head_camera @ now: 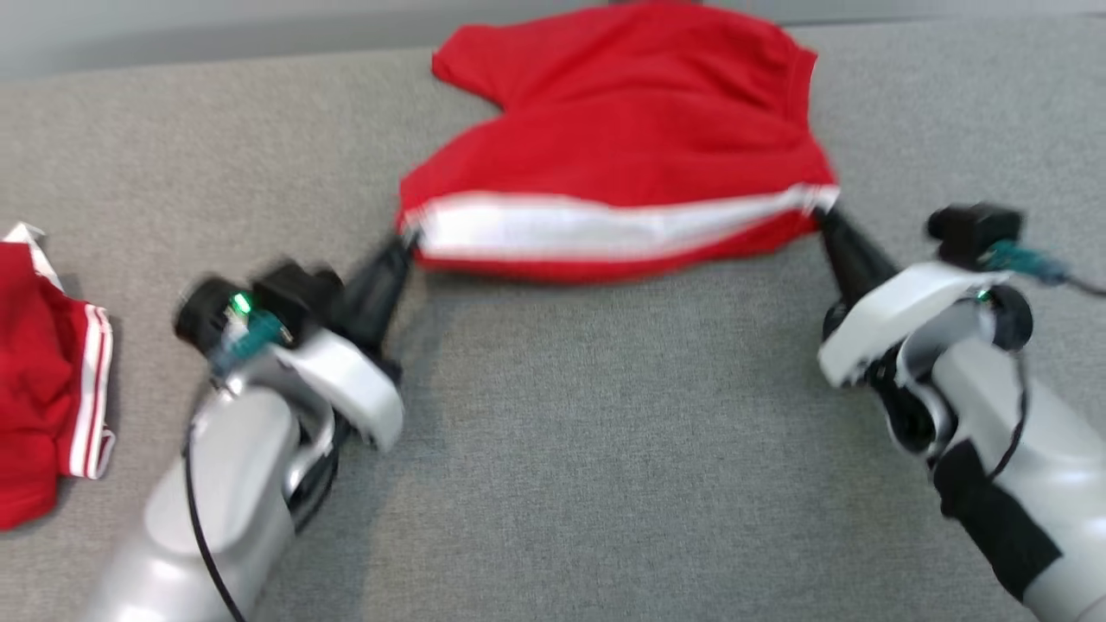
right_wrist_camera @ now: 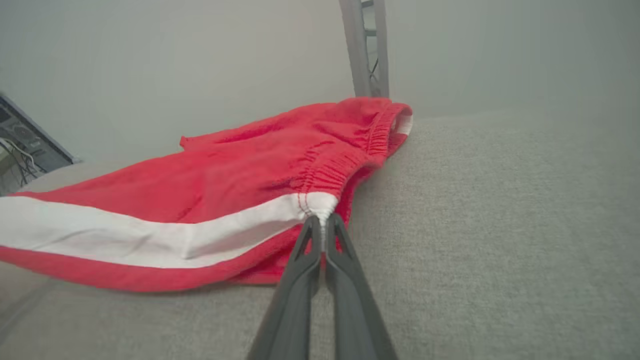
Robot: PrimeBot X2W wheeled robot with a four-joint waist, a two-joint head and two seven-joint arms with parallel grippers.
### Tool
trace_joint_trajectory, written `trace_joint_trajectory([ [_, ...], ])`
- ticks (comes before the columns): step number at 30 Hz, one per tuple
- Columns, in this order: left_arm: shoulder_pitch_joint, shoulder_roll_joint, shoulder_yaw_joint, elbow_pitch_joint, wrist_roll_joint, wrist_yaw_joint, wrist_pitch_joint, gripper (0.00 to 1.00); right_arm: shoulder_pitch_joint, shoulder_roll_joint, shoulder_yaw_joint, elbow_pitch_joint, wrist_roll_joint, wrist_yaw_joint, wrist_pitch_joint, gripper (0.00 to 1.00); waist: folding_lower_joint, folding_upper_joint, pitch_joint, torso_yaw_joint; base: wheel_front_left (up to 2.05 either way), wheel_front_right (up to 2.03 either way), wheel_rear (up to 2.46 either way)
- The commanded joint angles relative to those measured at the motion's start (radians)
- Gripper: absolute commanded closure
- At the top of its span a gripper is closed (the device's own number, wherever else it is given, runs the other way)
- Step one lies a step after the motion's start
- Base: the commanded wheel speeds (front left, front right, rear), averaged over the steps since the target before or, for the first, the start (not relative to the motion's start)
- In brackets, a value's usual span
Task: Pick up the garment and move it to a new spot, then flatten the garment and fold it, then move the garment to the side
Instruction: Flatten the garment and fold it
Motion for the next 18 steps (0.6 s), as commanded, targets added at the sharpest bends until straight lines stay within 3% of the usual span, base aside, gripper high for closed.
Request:
trace_joint_trajectory([
  [1, 0.013, 0.02, -0.026, 0.001, 0.01, -0.001, -0.004, 1.0, 0.022, -0.02, 0.043, 0.005, -0.016, 0.0, 0.009, 1.0, 0.0, 0.0, -0.039, 0.007, 0.0, 0.0, 0.0],
  [8, 0.065, 0.059, -0.151, 0.022, 0.022, -0.001, -0.004, 1.0, 0.061, -0.082, 0.179, -0.001, 0.042, 0.0, 0.069, 1.0, 0.0, 0.0, -0.113, 0.014, 0.0, 0.0, 0.0],
  [18, 0.142, 0.096, -0.201, 0.05, 0.024, -0.001, -0.004, 1.0, 0.107, -0.155, 0.315, -0.051, 0.147, 0.0, 0.202, 1.0, 0.0, 0.0, -0.191, -0.002, 0.0, 0.0, 0.0],
])
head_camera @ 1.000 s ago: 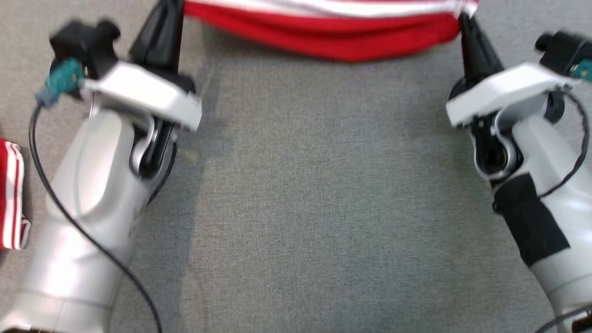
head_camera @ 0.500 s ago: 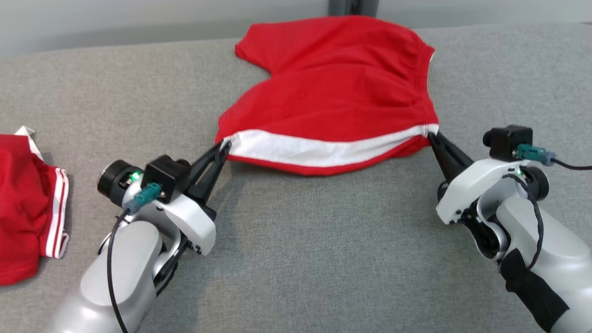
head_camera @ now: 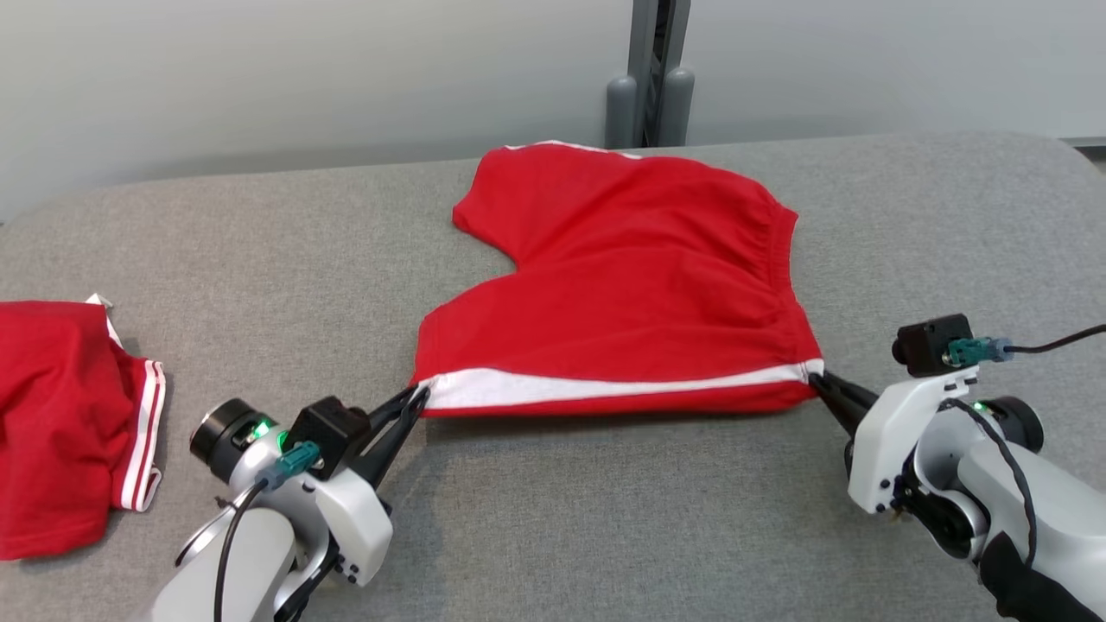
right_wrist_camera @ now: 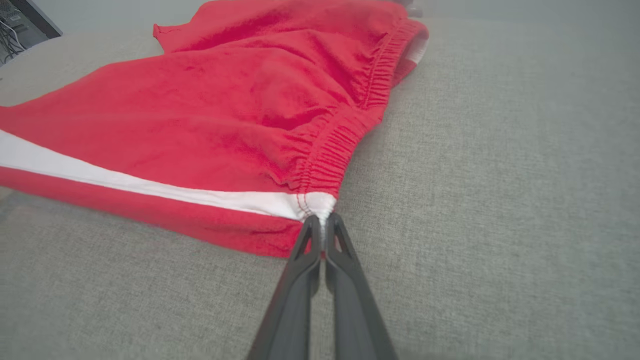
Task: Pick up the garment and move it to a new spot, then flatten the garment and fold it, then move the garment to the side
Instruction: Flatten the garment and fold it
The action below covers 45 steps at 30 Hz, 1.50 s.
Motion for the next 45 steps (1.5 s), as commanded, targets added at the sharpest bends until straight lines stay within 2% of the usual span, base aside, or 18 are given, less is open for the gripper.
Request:
trace_joint_trajectory([
  [1, 0.022, 0.014, -0.001, 0.004, -0.005, -0.001, -0.004, 1.0, 0.021, -0.017, 0.012, -0.015, 0.026, 0.0, 0.02, 1.0, 0.0, -0.0001, -0.015, -0.006, 0.0, 0.0, 0.0],
  [12, 0.132, 0.048, -0.014, -0.032, -0.054, -0.001, -0.004, 1.0, 0.106, -0.099, 0.072, -0.135, 0.152, 0.0, 0.108, 1.0, 0.0, -0.0001, -0.073, -0.005, 0.0, 0.0, 0.0],
  [21, 0.245, 0.076, -0.01, -0.136, -0.068, 0.02, -0.001, 1.0, 0.174, -0.153, 0.091, -0.208, 0.2, 0.0, 0.156, 1.0, 0.0, -0.0001, -0.088, 0.0, 0.0, 0.0, 0.0],
  [28, 0.325, 0.121, -0.03, -0.224, -0.077, 0.035, 0.03, 1.0, 0.234, -0.212, 0.091, -0.304, 0.276, 0.0, 0.268, 1.0, 0.0, -0.0001, -0.106, 0.005, 0.0, 0.0, 0.0],
  [37, 0.394, 0.197, -0.049, -0.38, -0.069, 0.064, 0.082, 1.0, 0.305, -0.293, 0.05, -0.432, 0.321, 0.0, 0.361, 1.0, 0.0, -0.0001, -0.111, 0.019, 0.0, 0.0, 0.0],
  [45, 0.36, 0.207, -0.004, -0.455, -0.093, 0.095, 0.078, 1.0, 0.321, -0.283, -0.032, -0.489, 0.299, 0.0, 0.354, 1.0, 0.0, -0.0001, -0.085, 0.014, 0.0, 0.0, 0.0],
])
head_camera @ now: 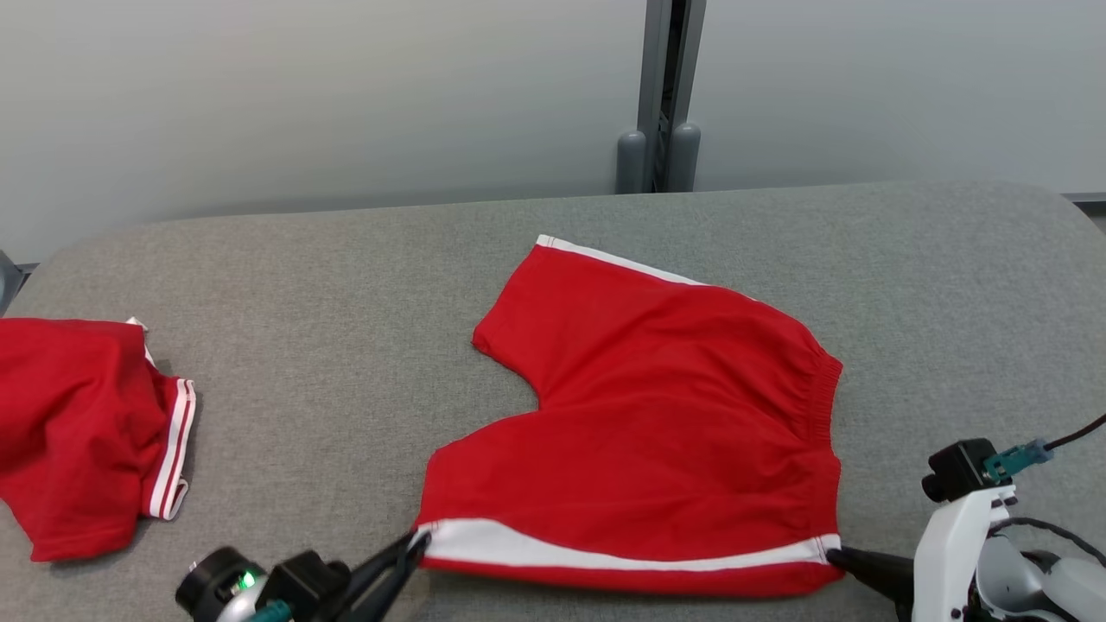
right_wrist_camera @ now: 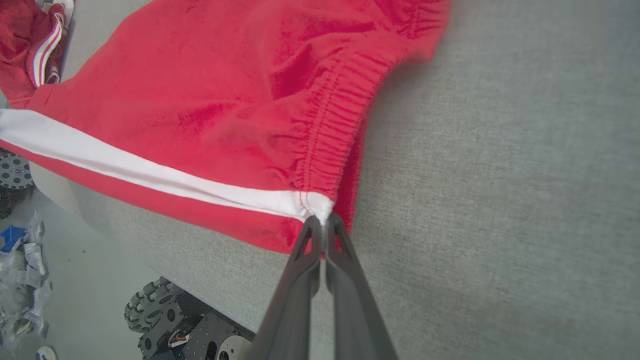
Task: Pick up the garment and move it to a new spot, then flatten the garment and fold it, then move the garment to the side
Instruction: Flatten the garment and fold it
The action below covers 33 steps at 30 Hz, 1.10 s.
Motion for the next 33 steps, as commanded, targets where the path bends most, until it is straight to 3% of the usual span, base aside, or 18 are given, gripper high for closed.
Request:
trace_joint_trajectory([
  [1, -0.029, 0.003, 0.014, -0.007, -0.004, 0.009, -0.005, 1.0, 0.008, 0.007, -0.015, -0.01, -0.006, 0.0, -0.011, 1.0, 0.0001, -0.0001, 0.006, -0.004, 0.0, 0.0, 0.0],
  [16, -0.228, 0.034, 0.128, -0.031, -0.026, 0.035, 0.021, 1.0, -0.016, 0.116, -0.23, -0.089, -0.048, 0.0, -0.168, 1.0, 0.0001, -0.0001, 0.086, -0.095, 0.0, 0.0, 0.0],
  [26, -0.397, 0.058, 0.16, 0.045, -0.036, -0.018, 0.085, 1.0, -0.08, 0.248, -0.305, -0.05, -0.045, 0.0, -0.184, 1.0, 0.0001, -0.0001, 0.165, -0.177, 0.0, 0.0, 0.0],
  [33, -0.549, 0.062, 0.153, 0.162, -0.058, -0.06, 0.152, 1.0, -0.172, 0.375, -0.332, 0.03, -0.06, 0.0, -0.224, 1.0, 0.0001, -0.0001, 0.231, -0.257, 0.0, 0.0, 0.0],
])
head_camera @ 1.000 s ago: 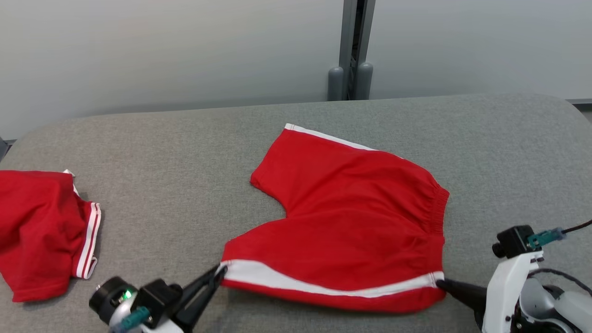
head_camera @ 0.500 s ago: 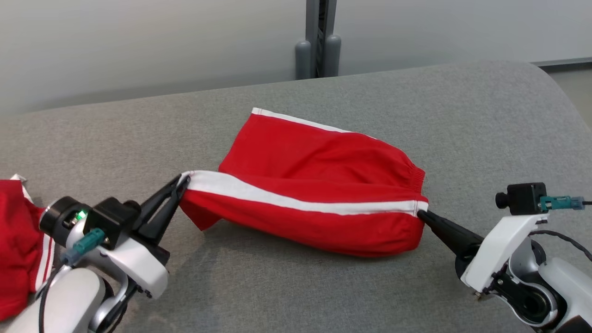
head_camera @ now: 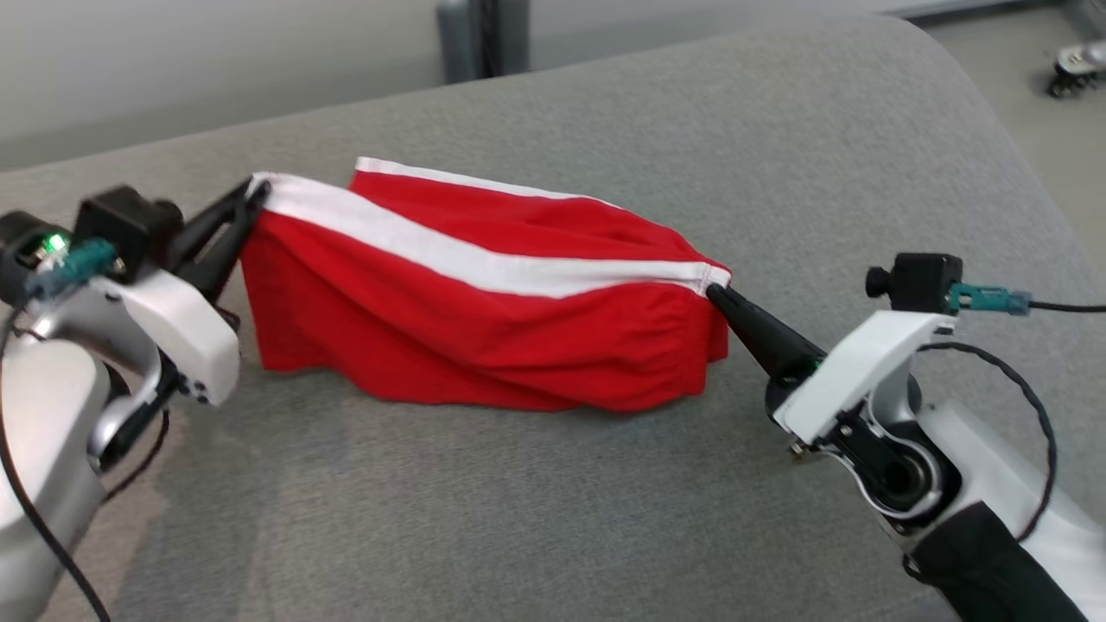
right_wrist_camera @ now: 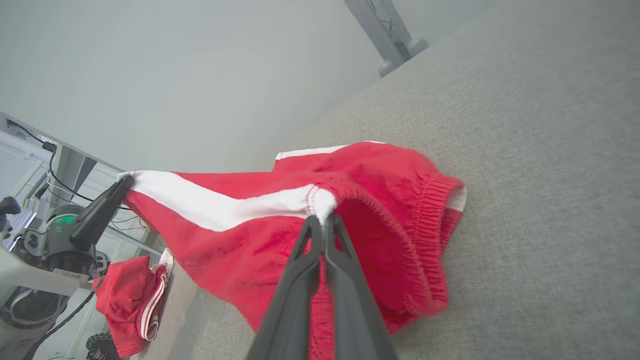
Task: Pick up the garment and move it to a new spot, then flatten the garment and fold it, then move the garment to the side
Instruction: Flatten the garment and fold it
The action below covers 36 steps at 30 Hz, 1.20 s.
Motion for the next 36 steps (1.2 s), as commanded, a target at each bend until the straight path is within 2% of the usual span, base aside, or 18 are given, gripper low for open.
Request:
trace_joint_trajectory([
  [1, -0.039, -0.002, 0.0, 0.028, -0.016, -0.008, 0.015, 1.0, -0.023, 0.021, -0.007, 0.026, -0.008, 0.0, -0.012, 1.0, 0.0, 0.0, 0.04, -0.042, 0.0, 0.0, 0.0],
  [6, -0.136, -0.001, -0.024, 0.125, -0.022, -0.023, 0.06, 1.0, -0.078, 0.094, -0.013, 0.1, -0.004, 0.0, -0.035, 1.0, 0.0, 0.0, 0.084, -0.087, 0.0, 0.0, 0.0],
  [15, -0.257, -0.015, -0.086, 0.255, -0.009, -0.032, 0.068, 1.0, -0.152, 0.168, -0.028, 0.193, 0.021, 0.0, -0.104, 1.0, 0.0, 0.0, 0.141, -0.132, 0.0, 0.0, 0.0],
  [36, -0.441, -0.095, -0.167, 0.527, 0.021, -0.033, -0.018, 1.0, -0.243, 0.223, 0.05, 0.281, 0.043, 0.0, -0.207, 1.0, 0.0, 0.0, 0.227, -0.171, 0.0, 0.0, 0.0],
])
